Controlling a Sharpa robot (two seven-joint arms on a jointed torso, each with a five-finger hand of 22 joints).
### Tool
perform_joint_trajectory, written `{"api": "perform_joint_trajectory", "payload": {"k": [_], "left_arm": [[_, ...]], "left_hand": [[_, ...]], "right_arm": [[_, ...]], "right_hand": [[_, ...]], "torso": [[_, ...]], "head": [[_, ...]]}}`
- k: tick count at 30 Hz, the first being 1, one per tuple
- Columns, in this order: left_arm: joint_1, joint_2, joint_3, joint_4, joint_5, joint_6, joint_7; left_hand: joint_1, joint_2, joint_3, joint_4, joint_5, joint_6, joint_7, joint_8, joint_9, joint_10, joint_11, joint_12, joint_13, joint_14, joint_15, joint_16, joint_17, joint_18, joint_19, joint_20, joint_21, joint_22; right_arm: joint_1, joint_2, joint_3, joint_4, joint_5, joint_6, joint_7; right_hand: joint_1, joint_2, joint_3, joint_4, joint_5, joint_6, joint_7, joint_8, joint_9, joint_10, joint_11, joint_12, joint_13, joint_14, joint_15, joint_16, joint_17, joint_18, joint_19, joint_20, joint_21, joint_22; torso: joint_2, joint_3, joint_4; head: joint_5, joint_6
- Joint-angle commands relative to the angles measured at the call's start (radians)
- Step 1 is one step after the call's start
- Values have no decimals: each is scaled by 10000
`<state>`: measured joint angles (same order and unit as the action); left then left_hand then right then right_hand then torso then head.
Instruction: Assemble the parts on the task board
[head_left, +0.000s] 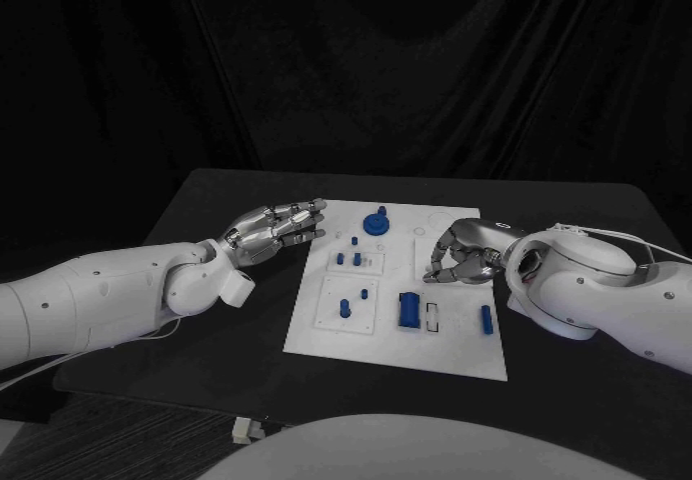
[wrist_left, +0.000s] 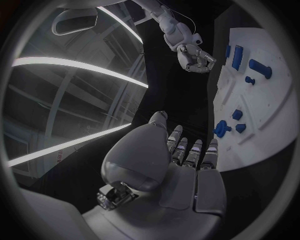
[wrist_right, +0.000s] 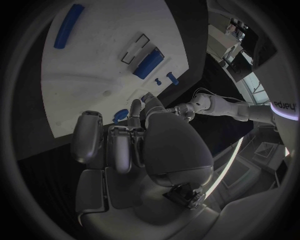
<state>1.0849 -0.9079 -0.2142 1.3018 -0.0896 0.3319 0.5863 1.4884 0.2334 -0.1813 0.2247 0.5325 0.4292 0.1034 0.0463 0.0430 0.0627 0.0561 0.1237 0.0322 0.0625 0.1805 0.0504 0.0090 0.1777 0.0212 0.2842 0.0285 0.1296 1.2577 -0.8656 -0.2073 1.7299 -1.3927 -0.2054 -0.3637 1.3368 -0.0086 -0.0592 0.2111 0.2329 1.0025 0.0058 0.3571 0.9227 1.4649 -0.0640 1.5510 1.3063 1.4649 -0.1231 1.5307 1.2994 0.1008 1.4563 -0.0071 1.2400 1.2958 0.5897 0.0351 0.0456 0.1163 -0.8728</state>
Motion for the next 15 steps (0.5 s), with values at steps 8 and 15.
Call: {"api": "perform_joint_trajectory", "payload": {"k": [8, 15], "left_arm": [[-19, 14, 9, 12, 12, 154, 151], [-22, 12, 9, -14, 12, 144, 155]], "left_hand": [[148, 8, 551, -108, 205, 116, -18, 5, 41, -35, 134, 94, -52, -108, 34, 171, 112, -39, 120, 26, -73, 52], [157, 5, 567, -124, 216, 123, -13, 6, 41, -38, 139, 90, -54, -111, 37, 171, 111, -39, 121, 27, -73, 49]], "right_arm": [[-149, -345, 9, 256, -1799, -58, 154], [-150, -802, 9, 454, -1870, 1344, -1252]], "right_hand": [[-490, -358, 491, 773, -195, 628, -54, -150, -1021, 1059, 41, 198, 2645, 980, 34, 179, 2275, -543, 425, 12, 1094, 2147], [-2584, 73, 132, 793, 12, 1601, 80, -1449, -2923, 1059, 116, 198, 2645, 995, 58, 243, 2357, -638, 533, 21, 1675, 2264]], "torso": [[9, -1, 1], [6, -1, 3]], "head": [[31, 2], [10, 2]]}}
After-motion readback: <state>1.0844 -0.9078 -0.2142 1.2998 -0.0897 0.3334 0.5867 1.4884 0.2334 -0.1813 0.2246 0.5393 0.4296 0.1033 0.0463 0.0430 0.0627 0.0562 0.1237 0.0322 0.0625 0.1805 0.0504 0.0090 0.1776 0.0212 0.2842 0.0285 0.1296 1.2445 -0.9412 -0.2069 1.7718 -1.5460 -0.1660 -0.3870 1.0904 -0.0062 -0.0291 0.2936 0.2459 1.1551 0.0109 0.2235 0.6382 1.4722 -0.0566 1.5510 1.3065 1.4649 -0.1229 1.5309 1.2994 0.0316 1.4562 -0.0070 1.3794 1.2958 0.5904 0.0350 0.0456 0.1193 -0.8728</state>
